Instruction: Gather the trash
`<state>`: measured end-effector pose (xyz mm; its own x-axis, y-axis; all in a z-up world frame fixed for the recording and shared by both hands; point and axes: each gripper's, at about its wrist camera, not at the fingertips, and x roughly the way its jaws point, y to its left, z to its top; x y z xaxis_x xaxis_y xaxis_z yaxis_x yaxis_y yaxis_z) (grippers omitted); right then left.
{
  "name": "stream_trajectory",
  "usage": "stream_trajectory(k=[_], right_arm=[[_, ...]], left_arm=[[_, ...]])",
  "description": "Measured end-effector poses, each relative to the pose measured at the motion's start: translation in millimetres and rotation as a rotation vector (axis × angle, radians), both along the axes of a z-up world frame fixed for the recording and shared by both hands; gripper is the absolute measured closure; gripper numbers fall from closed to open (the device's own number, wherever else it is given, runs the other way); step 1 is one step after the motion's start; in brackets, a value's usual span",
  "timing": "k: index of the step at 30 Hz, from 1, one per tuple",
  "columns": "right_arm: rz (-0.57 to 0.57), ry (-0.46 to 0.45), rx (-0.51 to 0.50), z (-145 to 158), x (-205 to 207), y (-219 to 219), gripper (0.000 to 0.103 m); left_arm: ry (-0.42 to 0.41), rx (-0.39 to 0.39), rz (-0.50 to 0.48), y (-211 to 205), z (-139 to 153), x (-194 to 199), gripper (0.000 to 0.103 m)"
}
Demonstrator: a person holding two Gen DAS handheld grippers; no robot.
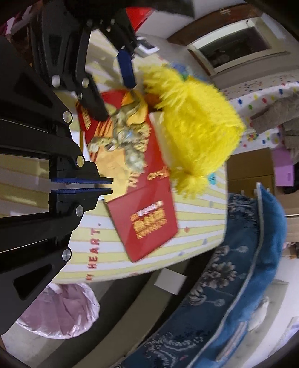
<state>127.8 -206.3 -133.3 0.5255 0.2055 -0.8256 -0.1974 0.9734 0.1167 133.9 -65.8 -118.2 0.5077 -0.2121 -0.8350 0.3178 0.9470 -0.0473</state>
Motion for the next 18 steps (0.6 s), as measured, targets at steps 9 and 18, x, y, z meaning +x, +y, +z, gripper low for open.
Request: stream_trajectory(k=[9,18], right_arm=[[-0.005,-0.006,0.05,-2,-4,-8,0.1],[0.01,0.004,0.065,0,-11,-8,0.101]], left_arm=[[-0.011,-0.089,-0.028,-12,12,3,0.055],[-0.103,-0.165,-0.147,-33,48,-15,0.093]])
